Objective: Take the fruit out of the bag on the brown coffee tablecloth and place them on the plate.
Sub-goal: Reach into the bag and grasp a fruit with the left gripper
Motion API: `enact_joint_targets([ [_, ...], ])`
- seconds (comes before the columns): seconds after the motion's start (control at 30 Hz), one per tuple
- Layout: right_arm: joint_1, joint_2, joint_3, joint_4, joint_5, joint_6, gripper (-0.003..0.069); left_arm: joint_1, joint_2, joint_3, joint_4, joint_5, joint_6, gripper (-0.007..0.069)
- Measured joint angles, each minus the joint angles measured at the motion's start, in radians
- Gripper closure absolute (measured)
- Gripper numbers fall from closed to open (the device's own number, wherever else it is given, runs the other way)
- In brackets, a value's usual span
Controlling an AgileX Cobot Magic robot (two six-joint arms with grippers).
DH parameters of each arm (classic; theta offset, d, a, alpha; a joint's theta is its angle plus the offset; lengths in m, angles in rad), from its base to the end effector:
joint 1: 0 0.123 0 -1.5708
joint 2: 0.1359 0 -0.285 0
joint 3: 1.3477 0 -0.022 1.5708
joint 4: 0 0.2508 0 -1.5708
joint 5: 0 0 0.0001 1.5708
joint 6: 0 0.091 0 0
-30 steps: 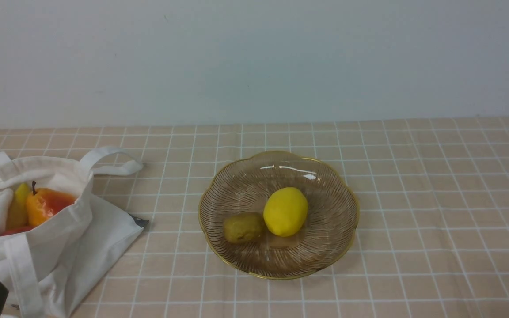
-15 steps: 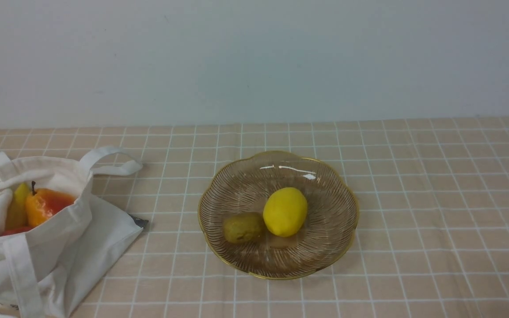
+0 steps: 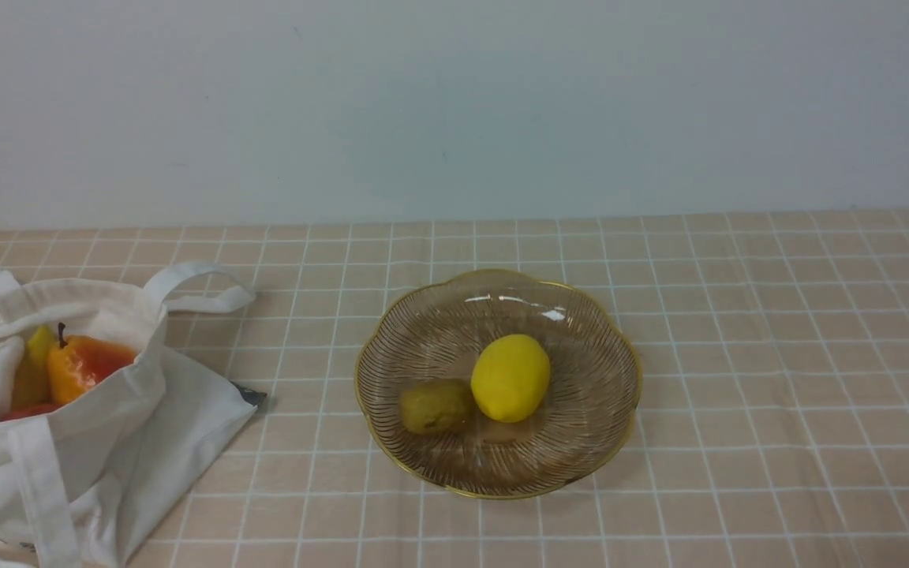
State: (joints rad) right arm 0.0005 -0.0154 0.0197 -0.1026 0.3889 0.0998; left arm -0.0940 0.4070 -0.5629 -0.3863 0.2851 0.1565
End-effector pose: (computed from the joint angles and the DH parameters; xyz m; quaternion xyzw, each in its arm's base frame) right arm 0.0519 -0.0035 0.1726 0.0132 0.8059 -0.0141 0.5918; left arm 0.0833 -0.0176 0.3499 -0.0064 0.7148 -0.1452 0.6841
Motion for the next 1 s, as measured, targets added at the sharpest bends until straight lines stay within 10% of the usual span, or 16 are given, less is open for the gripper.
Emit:
enact_joint_targets([
  [0.3, 0.0, 0.0, 0.0, 0.0, 0.0, 0.0, 0.0673, 0.021, 0.551, -0.3, 0.148, 0.505, -0.012, 0.0631],
  [0.77, 0.0, 0.0, 0.0, 0.0, 0.0, 0.0, 0.0673, 0.256, 0.945, -0.398, 0.221, 0.392, -0.099, 0.0599],
  [1.0, 0.0, 0.0, 0.0, 0.0, 0.0, 0.0, 0.0673, 0.257, 1.093, -0.398, 0.26, 0.255, -0.045, 0.037],
])
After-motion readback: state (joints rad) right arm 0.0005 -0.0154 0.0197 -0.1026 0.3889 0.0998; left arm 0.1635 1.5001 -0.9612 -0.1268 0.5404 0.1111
